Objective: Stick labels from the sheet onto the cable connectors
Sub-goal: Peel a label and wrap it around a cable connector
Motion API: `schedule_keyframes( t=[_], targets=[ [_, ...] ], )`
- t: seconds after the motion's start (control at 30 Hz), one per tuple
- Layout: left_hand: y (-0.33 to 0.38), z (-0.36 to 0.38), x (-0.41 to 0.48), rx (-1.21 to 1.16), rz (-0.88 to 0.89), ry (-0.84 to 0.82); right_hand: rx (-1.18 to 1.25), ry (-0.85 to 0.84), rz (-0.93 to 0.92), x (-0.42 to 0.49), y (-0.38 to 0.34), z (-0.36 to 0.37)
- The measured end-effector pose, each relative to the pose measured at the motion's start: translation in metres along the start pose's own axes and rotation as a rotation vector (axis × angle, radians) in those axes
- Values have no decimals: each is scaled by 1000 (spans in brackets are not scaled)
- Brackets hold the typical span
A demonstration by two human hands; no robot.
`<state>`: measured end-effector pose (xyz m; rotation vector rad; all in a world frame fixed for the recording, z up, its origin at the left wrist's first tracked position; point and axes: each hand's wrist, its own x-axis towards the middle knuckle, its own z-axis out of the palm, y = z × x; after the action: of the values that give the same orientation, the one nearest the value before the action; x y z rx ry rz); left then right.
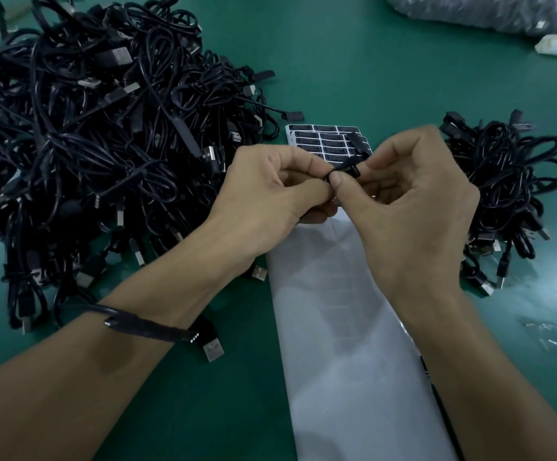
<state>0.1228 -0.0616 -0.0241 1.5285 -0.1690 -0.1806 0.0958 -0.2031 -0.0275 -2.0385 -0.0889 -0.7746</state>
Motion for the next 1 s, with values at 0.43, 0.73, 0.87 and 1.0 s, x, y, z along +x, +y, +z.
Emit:
schedule_keyframes(
  t=[0.43, 0.73, 0.87, 1.0],
  targets=[
    [-2, -3, 1, 19, -1, 9, -193, 67, -24, 1, 1, -2],
    [-2, -2, 1, 4, 28, -8, 63, -75, 221, 5, 11, -1],
    [-3, -2, 2, 10, 9, -9, 236, -122, 244, 7, 13, -1],
    [-6, -2, 2, 95, 59, 13, 246, -134, 213, 8, 13, -2]
  ],
)
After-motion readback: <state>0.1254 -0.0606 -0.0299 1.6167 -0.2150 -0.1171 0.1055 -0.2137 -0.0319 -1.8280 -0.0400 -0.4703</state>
